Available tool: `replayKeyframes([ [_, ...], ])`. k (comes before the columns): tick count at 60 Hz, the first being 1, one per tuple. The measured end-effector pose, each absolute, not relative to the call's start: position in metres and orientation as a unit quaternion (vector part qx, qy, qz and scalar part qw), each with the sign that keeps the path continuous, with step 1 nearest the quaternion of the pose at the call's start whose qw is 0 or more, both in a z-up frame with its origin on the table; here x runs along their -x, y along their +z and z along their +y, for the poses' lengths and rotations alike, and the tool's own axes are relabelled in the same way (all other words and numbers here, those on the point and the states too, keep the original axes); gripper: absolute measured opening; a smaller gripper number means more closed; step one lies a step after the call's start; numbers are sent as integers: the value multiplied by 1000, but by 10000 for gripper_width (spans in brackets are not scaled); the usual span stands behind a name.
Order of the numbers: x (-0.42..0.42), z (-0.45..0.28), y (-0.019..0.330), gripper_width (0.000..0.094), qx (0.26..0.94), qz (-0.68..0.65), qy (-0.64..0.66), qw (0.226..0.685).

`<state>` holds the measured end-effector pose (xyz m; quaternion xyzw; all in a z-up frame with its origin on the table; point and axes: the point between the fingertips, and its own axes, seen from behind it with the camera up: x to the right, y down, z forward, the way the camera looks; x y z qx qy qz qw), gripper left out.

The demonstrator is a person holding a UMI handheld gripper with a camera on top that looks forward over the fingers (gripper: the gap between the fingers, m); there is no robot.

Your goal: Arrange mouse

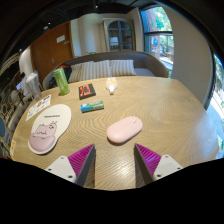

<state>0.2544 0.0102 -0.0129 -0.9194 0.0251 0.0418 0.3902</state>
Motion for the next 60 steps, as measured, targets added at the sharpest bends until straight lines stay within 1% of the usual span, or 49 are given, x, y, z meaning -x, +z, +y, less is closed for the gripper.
replayKeyframes([
  [6,-263,35,-15,816,912,16,36,409],
  [24,-262,92,-18,820,908,-18,26,417],
  [30,-260,106,-17,793,906,-20,26,422],
  [34,-259,112,-18,735,905,-17,26,424],
  [37,-260,112,-18,654,904,-16,24,427],
  [40,-263,113,-18,543,901,-3,17,434],
  [41,-265,113,-18,528,899,4,15,437],
  [46,-266,114,-19,484,897,13,3,441],
  [53,-266,113,-19,392,916,38,1,400],
  [57,-265,108,-15,368,920,67,-2,386],
  [60,-255,106,-3,369,917,86,-2,388],
])
